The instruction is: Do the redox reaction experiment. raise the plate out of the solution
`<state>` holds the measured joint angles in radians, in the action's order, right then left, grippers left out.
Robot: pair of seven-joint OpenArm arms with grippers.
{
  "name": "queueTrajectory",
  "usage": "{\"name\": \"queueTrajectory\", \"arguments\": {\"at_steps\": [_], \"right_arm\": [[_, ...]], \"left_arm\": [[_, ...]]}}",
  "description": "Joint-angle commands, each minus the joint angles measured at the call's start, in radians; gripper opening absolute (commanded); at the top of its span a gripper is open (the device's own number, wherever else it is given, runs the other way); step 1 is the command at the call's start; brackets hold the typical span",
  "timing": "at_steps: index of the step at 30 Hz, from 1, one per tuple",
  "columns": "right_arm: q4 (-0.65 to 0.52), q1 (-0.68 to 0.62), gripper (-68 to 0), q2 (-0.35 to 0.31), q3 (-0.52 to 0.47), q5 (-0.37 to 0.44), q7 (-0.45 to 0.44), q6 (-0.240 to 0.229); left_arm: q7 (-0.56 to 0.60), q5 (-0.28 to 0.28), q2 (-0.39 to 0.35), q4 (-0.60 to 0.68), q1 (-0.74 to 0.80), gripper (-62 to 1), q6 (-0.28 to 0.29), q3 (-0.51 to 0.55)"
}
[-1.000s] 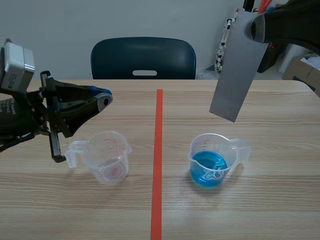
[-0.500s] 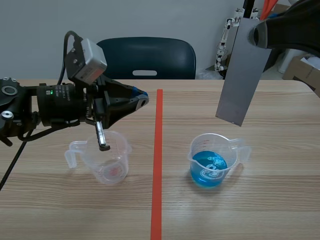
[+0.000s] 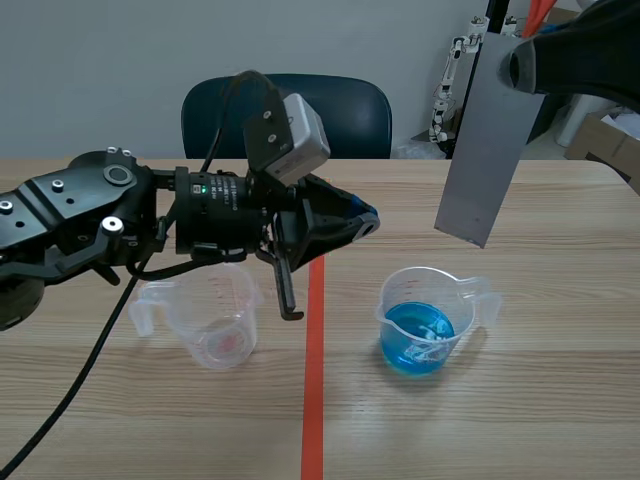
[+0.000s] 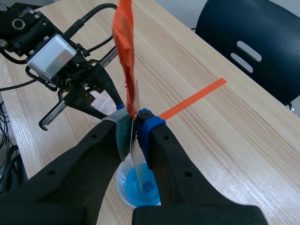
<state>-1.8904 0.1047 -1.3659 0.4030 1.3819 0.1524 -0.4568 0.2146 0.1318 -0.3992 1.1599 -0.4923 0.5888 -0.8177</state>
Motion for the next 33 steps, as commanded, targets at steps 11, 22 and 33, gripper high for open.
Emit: {"name": "queueTrajectory", "arguments": {"at_steps": [11, 22, 33], "right_arm": [[0.000, 0.014, -66.9, -0.008, -0.017, 0.017, -0.008, -0.003], [0.000, 0.014, -66.9, -0.008, -0.017, 0.017, -0.009, -0.003], [0.000, 0.014, -66.9, -0.008, -0.017, 0.017, -0.009, -0.003]], "left_arm": [[-0.032, 0.014, 0.042, -0.011, -0.012, -58.3, 0.012, -0.061], [-0.032, 0.014, 0.055, -0.065, -0.012, -58.4, 0.013, -0.080], [-0.031, 0.014, 0.055, -0.065, -0.012, -58.4, 0.013, -0.080]]}}
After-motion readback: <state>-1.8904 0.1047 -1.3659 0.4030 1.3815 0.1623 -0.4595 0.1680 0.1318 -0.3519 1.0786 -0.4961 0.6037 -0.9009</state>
